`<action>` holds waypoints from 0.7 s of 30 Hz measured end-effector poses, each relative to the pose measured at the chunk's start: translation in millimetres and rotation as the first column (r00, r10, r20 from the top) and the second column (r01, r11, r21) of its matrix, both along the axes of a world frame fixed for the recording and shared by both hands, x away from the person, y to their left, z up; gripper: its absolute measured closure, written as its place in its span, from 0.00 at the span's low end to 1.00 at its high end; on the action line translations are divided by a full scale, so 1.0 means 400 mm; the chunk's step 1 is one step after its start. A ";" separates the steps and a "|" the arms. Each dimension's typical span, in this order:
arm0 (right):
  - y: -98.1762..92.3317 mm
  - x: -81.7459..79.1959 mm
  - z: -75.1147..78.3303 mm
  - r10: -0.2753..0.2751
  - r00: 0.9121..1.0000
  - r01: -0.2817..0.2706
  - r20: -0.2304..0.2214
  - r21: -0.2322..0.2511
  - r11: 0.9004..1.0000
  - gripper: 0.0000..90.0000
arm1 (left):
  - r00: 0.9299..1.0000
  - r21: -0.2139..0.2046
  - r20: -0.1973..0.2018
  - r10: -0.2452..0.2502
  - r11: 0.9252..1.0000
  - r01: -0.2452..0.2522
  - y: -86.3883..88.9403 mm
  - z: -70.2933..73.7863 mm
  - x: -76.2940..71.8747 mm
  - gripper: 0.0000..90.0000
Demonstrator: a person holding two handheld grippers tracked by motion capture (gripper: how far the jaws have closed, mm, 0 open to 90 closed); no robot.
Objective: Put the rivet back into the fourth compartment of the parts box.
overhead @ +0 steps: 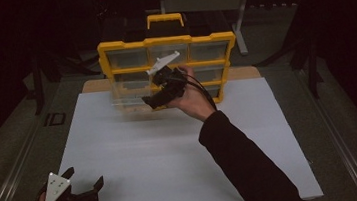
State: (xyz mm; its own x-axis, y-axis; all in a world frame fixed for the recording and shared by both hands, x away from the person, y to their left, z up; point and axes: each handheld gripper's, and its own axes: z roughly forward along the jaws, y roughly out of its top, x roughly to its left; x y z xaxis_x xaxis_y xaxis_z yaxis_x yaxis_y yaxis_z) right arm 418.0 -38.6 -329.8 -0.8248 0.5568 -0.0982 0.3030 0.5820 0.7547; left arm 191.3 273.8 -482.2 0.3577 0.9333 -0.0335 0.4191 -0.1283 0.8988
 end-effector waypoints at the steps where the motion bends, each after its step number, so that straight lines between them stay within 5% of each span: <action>1: -0.013 -0.012 -0.009 -0.009 1.000 0.009 0.004 -0.016 1.000 0.14 | 1.000 0.002 -0.001 0.002 1.000 -0.002 0.000 -0.001 0.000 0.01; 8: -0.161 -0.115 -0.100 -0.062 0.998 0.064 0.026 -0.087 0.994 0.12 | 1.000 0.001 0.001 0.013 1.000 -0.013 0.002 0.000 -0.001 0.01; 14: -0.359 -0.204 -0.180 -0.148 0.988 0.146 -0.039 -0.043 0.988 0.12 | 1.000 0.004 -0.001 0.018 1.000 -0.018 0.001 -0.001 0.001 0.01; 21: -0.545 -0.307 -0.257 -0.247 0.968 0.248 -0.046 0.006 0.969 0.12 | 0.999 -0.004 0.009 0.040 0.999 -0.040 0.008 0.001 -0.002 0.01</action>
State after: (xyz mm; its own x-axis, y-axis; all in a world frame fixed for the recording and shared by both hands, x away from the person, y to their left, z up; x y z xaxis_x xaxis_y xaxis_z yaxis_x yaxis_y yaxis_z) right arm 295.3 -256.7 -432.6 -0.6646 0.7450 -0.0569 0.4698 0.4759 0.7435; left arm 190.4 277.1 -481.9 0.3199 0.9468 -0.0337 0.4160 -0.1084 0.9029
